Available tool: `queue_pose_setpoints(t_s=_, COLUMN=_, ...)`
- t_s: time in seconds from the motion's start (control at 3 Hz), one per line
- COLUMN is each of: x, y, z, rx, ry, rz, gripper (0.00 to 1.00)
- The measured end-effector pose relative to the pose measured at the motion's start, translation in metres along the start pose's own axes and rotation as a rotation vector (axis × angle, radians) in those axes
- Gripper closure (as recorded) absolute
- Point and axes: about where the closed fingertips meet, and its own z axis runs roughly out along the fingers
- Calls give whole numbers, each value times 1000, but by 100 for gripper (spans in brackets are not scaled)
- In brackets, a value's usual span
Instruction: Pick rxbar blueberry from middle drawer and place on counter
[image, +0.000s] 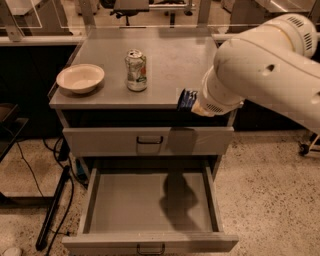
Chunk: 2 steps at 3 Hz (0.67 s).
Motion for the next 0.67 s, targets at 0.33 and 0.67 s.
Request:
queue_pose_setpoints(t_s=0.33, x=-1, y=-2, z=-1, rx=3, ry=-2, rz=0, gripper=100)
queue_pose_setpoints(t_s=0.67, x=0, y=-14, z=-1, rx=4, ry=-15, rz=20, gripper=100)
